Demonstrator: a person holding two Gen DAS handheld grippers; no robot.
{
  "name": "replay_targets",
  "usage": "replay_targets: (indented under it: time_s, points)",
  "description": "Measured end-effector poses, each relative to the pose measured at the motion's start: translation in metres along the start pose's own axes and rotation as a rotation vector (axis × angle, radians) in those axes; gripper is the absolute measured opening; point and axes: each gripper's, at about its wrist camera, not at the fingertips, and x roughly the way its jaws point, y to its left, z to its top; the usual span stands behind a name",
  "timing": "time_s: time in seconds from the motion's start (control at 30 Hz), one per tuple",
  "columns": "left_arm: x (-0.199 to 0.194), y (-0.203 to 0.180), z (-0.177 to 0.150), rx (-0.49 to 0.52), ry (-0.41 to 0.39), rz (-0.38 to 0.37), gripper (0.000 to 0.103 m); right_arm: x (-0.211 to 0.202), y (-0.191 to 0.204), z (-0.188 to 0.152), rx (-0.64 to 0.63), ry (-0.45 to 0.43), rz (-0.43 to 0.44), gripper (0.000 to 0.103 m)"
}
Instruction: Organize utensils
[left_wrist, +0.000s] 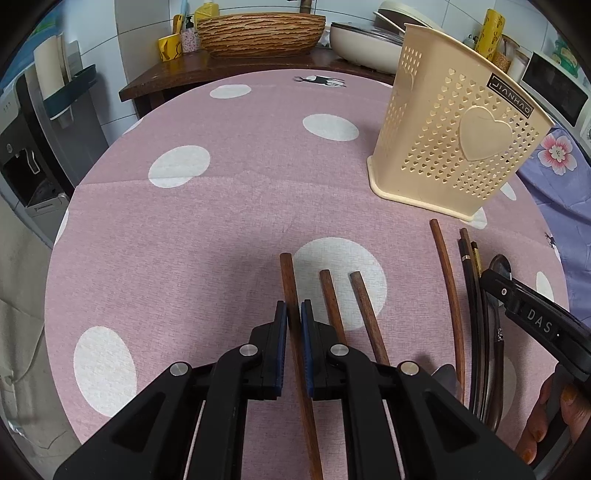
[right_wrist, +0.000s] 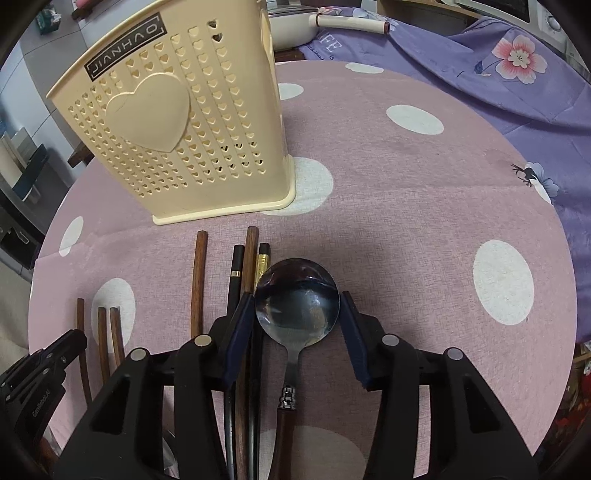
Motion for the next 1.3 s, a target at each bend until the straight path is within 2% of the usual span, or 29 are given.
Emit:
replay_targets:
  time_s: [0.3,0.5,0.7,0.93,1.07,1.1,1.13,1.2,1.3]
  points:
    - [-0.014,0.002,0.001,0.001,-0.032,-0.018,0.008,-0.024,-0.009,-0.005,-0.008,-0.042,0.063,0.047]
    - [-0.039,0.005,0.003,-0.003,-0.085,-0.038,0.008,-0.061,-0.012,-0.007,-0.038,-0.113,0.106,0.047]
    - [-0.084,0.006,0.004,0.000,-0.178,-0.074,0.007,-0.103,-0.011,-0.009,-0.082,-0.190,0.147,0.047]
    - [-0.141,0.008,-0.001,0.002,-0.312,-0.107,0.007,-0.144,-0.012,-0.020,-0.124,-0.249,0.185,0.047]
    - [-0.164,0.009,-0.006,0.005,-0.362,-0.116,0.007,-0.161,-0.012,-0.025,-0.144,-0.271,0.201,0.046]
    - [-0.169,0.010,-0.006,0.006,-0.373,-0.117,0.007,-0.164,-0.012,-0.026,-0.145,-0.276,0.199,0.036]
    - [-0.174,0.009,-0.006,0.009,-0.386,-0.116,0.007,-0.165,-0.012,-0.026,-0.152,-0.273,0.203,0.009]
    - [-0.180,0.007,-0.007,0.017,-0.406,-0.108,0.007,-0.166,-0.012,-0.025,-0.160,-0.260,0.225,0.009]
    - [-0.179,0.006,-0.004,0.020,-0.411,-0.099,0.007,-0.162,-0.009,-0.027,-0.182,-0.267,0.199,0.008]
